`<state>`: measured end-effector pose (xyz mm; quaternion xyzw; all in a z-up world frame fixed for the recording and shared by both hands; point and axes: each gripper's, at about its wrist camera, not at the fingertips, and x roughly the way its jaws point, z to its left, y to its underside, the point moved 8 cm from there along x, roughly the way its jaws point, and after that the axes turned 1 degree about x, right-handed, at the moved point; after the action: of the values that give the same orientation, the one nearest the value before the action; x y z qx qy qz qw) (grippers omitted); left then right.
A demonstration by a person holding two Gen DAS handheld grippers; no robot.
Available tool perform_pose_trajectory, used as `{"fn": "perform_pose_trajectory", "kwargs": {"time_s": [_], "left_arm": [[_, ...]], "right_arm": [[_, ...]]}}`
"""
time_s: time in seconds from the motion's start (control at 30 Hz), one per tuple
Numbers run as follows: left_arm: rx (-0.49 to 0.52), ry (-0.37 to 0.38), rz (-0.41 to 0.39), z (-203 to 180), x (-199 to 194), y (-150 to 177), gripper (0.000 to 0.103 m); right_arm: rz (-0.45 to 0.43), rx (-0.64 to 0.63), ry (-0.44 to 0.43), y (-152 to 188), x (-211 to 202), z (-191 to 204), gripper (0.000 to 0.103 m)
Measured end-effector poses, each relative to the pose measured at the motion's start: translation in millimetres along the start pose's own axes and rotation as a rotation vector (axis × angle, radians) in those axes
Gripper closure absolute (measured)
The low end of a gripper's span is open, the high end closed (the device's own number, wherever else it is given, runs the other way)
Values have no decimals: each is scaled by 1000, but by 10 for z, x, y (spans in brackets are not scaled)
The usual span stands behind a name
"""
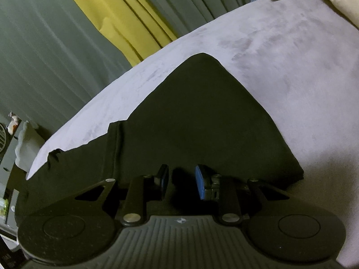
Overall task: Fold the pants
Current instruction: 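Fold the corner with the right gripper while the left gripper grasps the trouser edge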
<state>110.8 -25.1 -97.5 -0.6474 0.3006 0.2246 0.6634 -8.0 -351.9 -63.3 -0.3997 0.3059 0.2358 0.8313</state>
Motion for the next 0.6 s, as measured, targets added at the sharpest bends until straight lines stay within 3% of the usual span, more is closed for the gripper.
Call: {"fn": "perform_pose_trajectory", "kwargs": {"time_s": [0.17,0.27,0.33,0.47,0.6], "left_arm": [[-7,7,2,-8,-9,2,3],[-45,55,8,-25,-33,-25,3],[-79,126,23,-84,-64,-51,3],[-163,330,79,-353,-79,-143,3],[-268,483,136,-639,41,-270,3]], "right_arm": [[0,10,-5,-5,-1,-3,77],[-1,10,1,-4,-16,3,77],[-8,11,11,-8,-53,-1,76],[-78,37,40,-46,-231,-58,56],[-139,47,42,-85,-416,-107,40]]}}
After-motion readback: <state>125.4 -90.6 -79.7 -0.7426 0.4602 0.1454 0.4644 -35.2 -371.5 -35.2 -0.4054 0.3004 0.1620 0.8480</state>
